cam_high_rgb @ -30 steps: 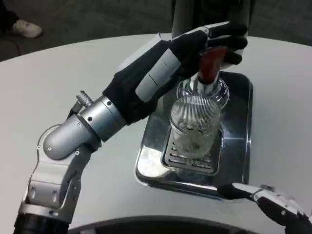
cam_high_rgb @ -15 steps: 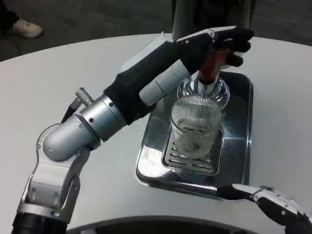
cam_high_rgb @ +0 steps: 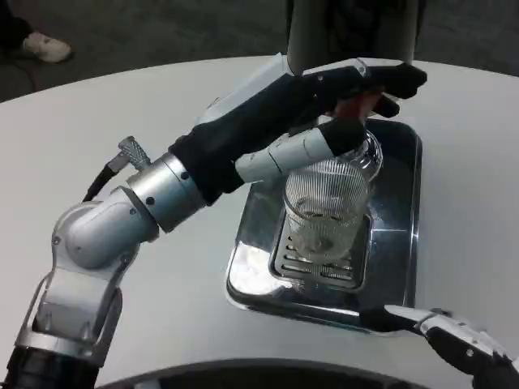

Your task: Grasp the cup under the faucet to collect the drink, then remove the cup.

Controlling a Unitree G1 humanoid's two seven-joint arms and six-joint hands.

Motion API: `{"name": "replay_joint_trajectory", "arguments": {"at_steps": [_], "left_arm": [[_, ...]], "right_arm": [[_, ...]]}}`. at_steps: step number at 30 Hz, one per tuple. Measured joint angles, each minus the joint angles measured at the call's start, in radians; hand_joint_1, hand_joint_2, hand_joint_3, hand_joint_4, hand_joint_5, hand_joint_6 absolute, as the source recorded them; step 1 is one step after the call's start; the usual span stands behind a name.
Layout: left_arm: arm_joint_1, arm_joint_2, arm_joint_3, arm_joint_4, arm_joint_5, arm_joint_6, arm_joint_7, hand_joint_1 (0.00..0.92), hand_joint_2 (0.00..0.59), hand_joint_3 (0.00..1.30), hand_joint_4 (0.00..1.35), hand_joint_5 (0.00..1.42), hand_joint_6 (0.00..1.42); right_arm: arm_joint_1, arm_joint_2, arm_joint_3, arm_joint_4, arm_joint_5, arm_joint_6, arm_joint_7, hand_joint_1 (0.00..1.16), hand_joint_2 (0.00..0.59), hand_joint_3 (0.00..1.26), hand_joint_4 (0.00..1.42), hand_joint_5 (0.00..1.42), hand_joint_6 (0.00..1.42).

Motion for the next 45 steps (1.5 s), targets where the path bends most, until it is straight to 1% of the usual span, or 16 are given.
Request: {"name": "replay_joint_trajectory", "arguments": {"at_steps": [10,14,23,28,30,32,37,43,45], "left_arm": [[0.0,0.012,-0.013,0.021,0.019,-0.051,0.02,0.0,0.058,0.29,0.24,0.29,0.18],[-0.005,0.023,-0.025,0.034,0.05,-0.078,0.031,0.0,0.059,0.3,0.24,0.29,0.18],[-0.012,0.034,-0.036,0.062,0.061,-0.111,0.049,0.0,0.059,0.31,0.25,0.29,0.18],[-0.015,0.039,-0.042,0.066,0.077,-0.124,0.058,0.0,0.059,0.31,0.25,0.29,0.18],[-0.016,0.042,-0.045,0.068,0.08,-0.129,0.059,0.0,0.059,0.31,0.25,0.29,0.18],[-0.017,0.044,-0.046,0.068,0.088,-0.135,0.063,0.0,0.06,0.31,0.25,0.29,0.18],[-0.017,0.052,-0.052,0.068,0.096,-0.146,0.073,0.0,0.06,0.32,0.25,0.3,0.18],[-0.018,0.065,-0.064,0.068,0.107,-0.161,0.088,0.0,0.061,0.32,0.25,0.3,0.18],[-0.019,0.071,-0.067,0.067,0.13,-0.174,0.096,0.0,0.061,0.32,0.25,0.3,0.18]], "right_arm": [[-0.011,0.004,0.007,0.0,-0.001,0.001,0.0,0.65,0.535,0.3,0.28,0.21,0.11],[-0.024,0.006,0.015,0.0,-0.001,0.003,0.0,0.65,0.536,0.3,0.28,0.21,0.11],[-0.04,0.014,0.027,0.003,-0.005,0.011,0.0,0.66,0.541,0.3,0.28,0.21,0.11],[-0.051,0.023,0.033,0.006,-0.006,0.026,-0.001,0.66,0.538,0.29,0.28,0.21,0.11],[-0.055,0.031,0.039,0.008,-0.009,0.028,-0.003,0.69,0.509,0.28,0.27,0.21,0.11],[-0.06,0.038,0.045,0.013,-0.01,0.034,-0.004,0.7,0.506,0.28,0.27,0.21,0.11],[-0.072,0.045,0.064,0.04,-0.021,0.048,-0.01,0.76,0.455,0.26,0.25,0.21,0.11],[-0.099,0.06,0.083,0.051,-0.023,0.067,-0.022,0.79,0.441,0.26,0.25,0.21,0.13],[-0.124,0.075,0.096,0.071,-0.024,0.081,-0.029,0.83,0.404,0.24,0.24,0.21,0.13]]}}
